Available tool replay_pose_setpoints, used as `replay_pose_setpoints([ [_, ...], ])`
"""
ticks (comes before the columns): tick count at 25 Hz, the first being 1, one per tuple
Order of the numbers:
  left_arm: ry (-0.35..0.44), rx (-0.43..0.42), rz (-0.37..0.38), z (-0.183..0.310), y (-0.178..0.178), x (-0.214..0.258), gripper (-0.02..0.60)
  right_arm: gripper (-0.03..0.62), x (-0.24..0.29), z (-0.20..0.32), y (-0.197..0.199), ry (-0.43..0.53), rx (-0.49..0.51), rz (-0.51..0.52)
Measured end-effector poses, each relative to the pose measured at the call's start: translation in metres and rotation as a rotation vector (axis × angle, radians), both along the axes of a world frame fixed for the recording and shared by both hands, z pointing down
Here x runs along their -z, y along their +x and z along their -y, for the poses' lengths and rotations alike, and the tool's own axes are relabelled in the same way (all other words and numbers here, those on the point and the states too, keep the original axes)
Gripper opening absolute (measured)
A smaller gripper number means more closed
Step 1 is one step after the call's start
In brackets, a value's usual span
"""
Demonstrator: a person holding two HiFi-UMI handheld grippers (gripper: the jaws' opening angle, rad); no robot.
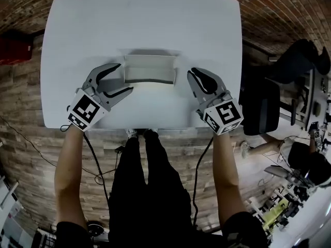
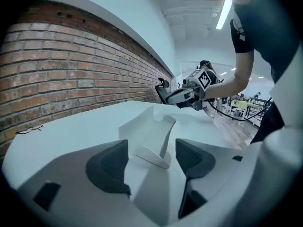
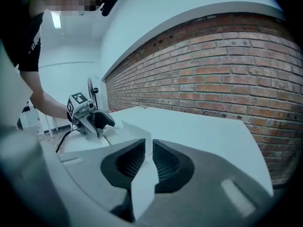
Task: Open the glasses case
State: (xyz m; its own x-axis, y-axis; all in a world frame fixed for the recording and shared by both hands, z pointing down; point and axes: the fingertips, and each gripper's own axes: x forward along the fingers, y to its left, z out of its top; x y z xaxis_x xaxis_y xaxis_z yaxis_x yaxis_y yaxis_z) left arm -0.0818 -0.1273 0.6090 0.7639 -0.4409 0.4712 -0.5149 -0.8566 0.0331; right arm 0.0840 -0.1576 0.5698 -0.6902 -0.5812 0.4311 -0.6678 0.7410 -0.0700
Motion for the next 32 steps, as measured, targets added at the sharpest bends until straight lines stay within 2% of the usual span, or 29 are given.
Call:
replay_pose_setpoints([
  [2,-0.017,0.022,-0.01,-0.005,0.001,0.001,0.238,0.051,0.007,-0.005,0.006,-0.003,-0.027,0.004],
  [4,-0.048,0.058,-0.037,-0.01,-0.001,0.003,0.185,0.026,0.015,-0.012,0.011,-0.01,-0.05,0.007],
  [5,-0.067,0.076,-0.048,-0.013,-0.002,0.003,0.142,0.005,0.019,-0.016,0.013,-0.02,-0.057,0.009],
  [7,-0.091,0.109,-0.072,-0.018,-0.004,0.005,0.048,0.005,0.027,-0.024,0.015,-0.043,-0.067,0.016],
  [11,-0.082,0.196,-0.114,-0.027,-0.006,0.021,0.021,0.005,0.05,-0.036,0.021,-0.052,-0.102,0.042],
  [15,-0.05,0.33,-0.161,-0.032,-0.017,0.047,0.006,0.005,0.077,-0.048,0.03,-0.043,-0.151,0.051],
  [18,-0.024,0.401,-0.16,-0.036,-0.023,0.067,0.006,0.005,0.098,-0.053,0.046,-0.031,-0.2,0.05],
  [25,0.076,0.48,-0.192,-0.055,-0.03,0.135,0.006,0.005,0.149,-0.071,0.072,0.043,-0.274,0.084],
  [32,0.223,0.514,-0.191,-0.069,-0.032,0.203,0.006,0.005,0.199,-0.081,0.087,0.154,-0.311,0.128],
])
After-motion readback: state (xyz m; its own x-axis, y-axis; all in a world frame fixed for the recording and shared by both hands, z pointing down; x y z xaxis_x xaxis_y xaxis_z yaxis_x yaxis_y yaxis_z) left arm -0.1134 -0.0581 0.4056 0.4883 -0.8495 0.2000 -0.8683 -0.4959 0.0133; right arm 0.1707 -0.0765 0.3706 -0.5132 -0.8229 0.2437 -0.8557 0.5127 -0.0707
